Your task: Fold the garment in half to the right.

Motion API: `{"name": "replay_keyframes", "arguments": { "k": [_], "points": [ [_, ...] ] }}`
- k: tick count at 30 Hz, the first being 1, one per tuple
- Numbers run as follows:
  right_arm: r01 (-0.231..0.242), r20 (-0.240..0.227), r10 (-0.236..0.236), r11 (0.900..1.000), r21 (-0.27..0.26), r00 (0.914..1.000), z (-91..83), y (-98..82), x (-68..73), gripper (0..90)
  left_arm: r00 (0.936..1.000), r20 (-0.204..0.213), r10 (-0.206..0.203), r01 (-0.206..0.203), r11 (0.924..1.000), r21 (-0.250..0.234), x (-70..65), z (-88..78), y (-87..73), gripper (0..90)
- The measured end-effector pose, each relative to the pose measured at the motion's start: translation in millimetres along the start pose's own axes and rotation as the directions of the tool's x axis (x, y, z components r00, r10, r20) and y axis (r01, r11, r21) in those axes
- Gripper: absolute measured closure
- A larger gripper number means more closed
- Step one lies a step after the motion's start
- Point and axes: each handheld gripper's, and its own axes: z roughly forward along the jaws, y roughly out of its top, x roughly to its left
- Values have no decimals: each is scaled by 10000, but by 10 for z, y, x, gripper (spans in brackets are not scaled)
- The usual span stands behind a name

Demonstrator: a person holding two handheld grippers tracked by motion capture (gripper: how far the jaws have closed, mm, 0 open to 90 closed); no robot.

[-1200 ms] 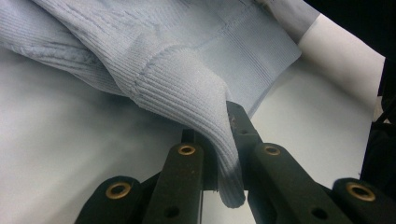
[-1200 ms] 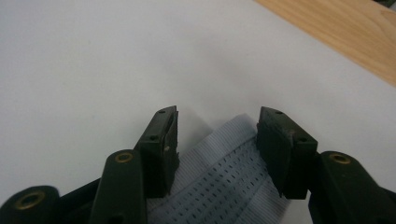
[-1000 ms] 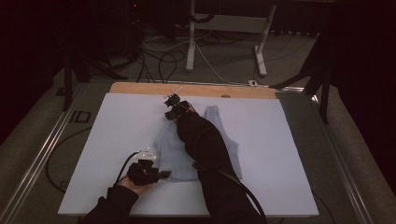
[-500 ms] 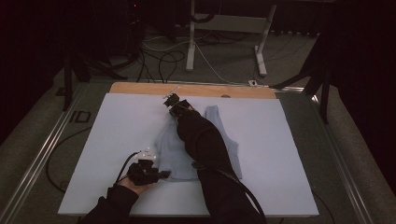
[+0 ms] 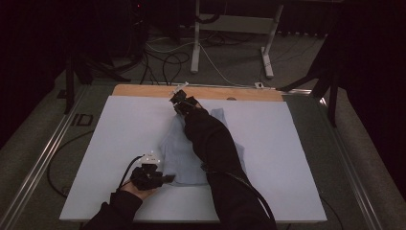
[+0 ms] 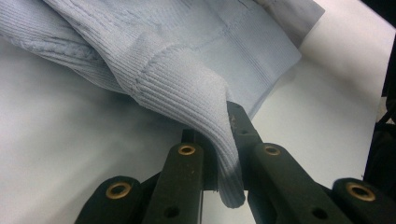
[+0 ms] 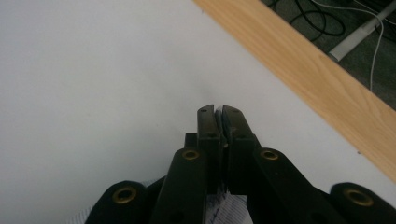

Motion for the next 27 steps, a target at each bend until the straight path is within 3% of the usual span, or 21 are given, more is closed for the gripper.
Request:
{"name": "replay_keyframes", "arguments": {
  "k": [9,27],
  "points": [
    [64,147,-58,9989,-458,9999,-288,81,-123,880,9994,-73,341,-342,9994,-115,-83,-40,86,865],
    [-161,339,193,9956,-922,9992,-599,43,-328,880,9933,31,1151,-1151,9933,-117,-290,-24,384,865]
  ]
}}
